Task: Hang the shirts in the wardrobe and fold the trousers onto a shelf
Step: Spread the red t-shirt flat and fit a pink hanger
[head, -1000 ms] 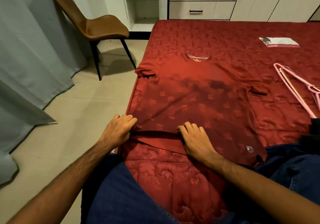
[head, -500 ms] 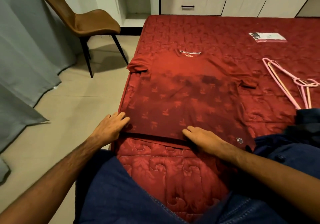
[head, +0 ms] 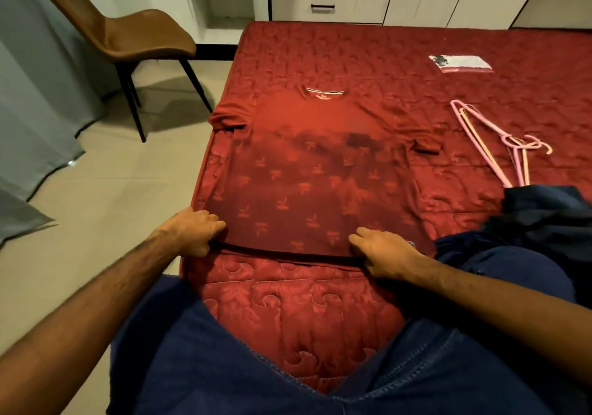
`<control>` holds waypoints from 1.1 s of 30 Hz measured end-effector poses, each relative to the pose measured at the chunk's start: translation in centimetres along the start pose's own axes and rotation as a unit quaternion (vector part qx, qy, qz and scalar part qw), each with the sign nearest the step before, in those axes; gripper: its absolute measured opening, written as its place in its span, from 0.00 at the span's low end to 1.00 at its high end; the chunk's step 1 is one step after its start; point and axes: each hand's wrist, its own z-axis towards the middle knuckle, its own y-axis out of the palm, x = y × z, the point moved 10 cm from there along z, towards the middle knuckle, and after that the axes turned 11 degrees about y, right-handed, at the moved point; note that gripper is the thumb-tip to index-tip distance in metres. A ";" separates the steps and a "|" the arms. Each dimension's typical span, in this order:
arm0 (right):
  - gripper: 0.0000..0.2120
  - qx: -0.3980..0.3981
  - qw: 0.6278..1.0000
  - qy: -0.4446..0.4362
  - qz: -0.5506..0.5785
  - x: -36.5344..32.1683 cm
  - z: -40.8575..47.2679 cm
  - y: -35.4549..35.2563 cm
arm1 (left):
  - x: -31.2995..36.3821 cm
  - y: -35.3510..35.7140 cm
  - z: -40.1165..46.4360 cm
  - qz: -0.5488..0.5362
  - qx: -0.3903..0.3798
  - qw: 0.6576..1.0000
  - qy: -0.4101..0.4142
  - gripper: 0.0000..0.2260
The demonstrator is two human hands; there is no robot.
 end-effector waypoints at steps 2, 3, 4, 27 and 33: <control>0.11 0.042 0.994 -0.072 0.070 -1.0 -0.6 -1.6 | 0.2 -0.7 0.7 0.014 -0.039 0.999 -0.012 0.18; 0.10 0.045 0.990 -0.091 0.101 -1.1 -0.9 -2.2 | 0.7 -1.5 1.1 0.025 -0.045 0.999 -0.009 0.18; 0.11 0.038 0.987 -0.094 0.122 -0.8 -1.1 -2.4 | 1.5 -2.6 1.7 0.030 -0.033 0.999 0.001 0.17; 0.10 -0.308 0.951 0.022 -0.017 6.2 -1.8 4.2 | 14.4 -8.1 6.6 0.063 0.134 0.983 0.111 0.30; 0.06 -0.269 0.958 -0.036 -0.093 5.5 -2.2 3.9 | 6.2 -3.6 3.2 -0.012 0.093 0.995 -0.039 0.25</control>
